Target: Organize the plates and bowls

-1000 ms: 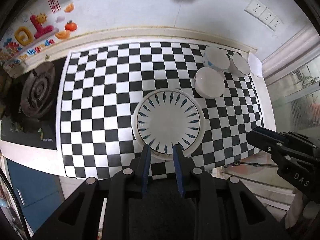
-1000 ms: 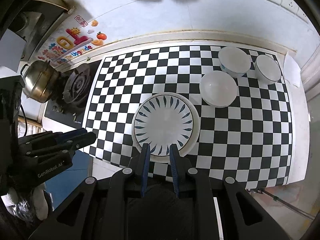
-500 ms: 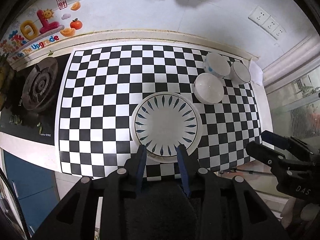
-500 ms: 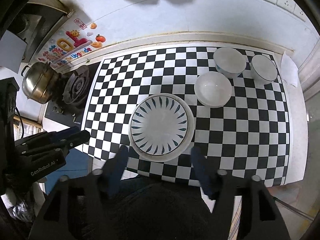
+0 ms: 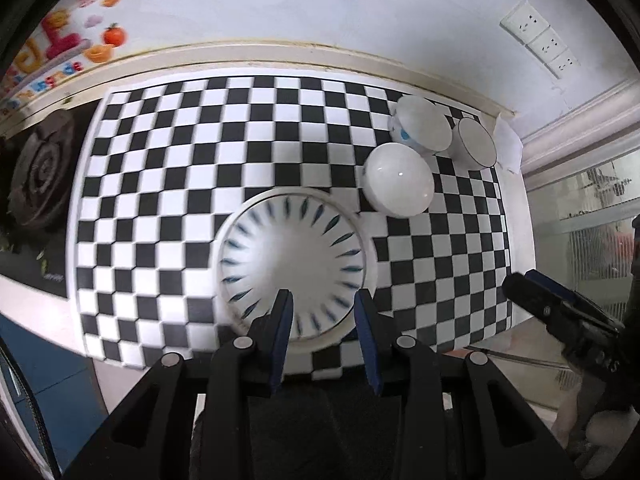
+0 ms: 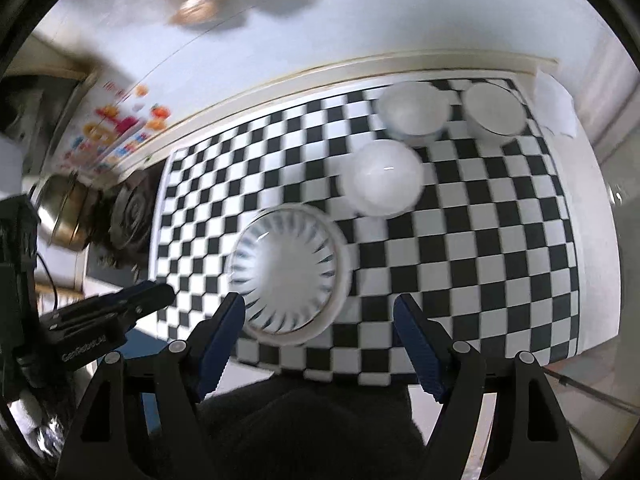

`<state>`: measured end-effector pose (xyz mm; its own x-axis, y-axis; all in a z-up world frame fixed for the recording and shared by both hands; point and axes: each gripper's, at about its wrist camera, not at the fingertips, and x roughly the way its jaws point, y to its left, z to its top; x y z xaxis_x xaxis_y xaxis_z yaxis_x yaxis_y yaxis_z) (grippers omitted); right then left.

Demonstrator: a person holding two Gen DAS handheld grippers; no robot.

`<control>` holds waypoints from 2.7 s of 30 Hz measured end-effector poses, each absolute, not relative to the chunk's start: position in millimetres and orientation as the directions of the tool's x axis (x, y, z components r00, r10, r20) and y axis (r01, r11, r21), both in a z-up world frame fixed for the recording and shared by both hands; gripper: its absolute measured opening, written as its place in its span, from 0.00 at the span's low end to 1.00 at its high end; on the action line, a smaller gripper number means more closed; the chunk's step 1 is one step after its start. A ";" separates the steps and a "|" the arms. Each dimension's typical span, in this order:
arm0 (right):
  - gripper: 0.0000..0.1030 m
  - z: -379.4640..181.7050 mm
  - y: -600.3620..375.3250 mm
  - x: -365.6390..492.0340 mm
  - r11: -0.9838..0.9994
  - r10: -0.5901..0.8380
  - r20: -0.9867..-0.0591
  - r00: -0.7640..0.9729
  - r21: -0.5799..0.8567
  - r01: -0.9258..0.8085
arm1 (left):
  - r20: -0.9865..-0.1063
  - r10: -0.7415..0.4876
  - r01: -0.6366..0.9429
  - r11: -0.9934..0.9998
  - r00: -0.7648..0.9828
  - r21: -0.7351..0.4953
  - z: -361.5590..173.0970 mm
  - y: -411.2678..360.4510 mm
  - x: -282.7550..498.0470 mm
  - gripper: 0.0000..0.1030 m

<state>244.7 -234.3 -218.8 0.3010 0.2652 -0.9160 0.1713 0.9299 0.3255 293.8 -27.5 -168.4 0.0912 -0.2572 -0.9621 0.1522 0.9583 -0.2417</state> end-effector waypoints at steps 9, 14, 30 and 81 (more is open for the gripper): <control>0.77 -302.8 -326.6 306.1 0.862 0.237 -0.915 0.326 0.353 0.363 | -0.965 -0.260 0.170 0.951 -0.020 -0.259 -250.4 -95.5 380.4 0.28; 0.72 -364.7 -341.2 347.5 0.840 0.281 -0.922 0.267 0.371 0.396 | -0.964 -0.249 0.185 0.947 -0.094 -0.263 -300.0 -128.5 423.8 0.28; 0.15 -435.4 -330.5 382.1 0.825 0.369 -0.916 0.154 0.400 0.400 | -0.976 -0.190 0.310 0.927 -0.105 -0.214 -322.3 -178.2 434.1 0.18; 0.52 -376.8 -404.7 445.0 0.792 0.338 -0.893 0.297 0.440 0.423 | -0.973 -0.206 0.289 0.930 -0.103 -0.227 -330.8 -223.5 546.4 0.39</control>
<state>445.0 -404.7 -376.8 0.2975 0.3376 -0.8930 0.4232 0.7919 0.4403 546.4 -223.5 -330.8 -0.1030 -0.2058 -0.9732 0.2894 0.9298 -0.2273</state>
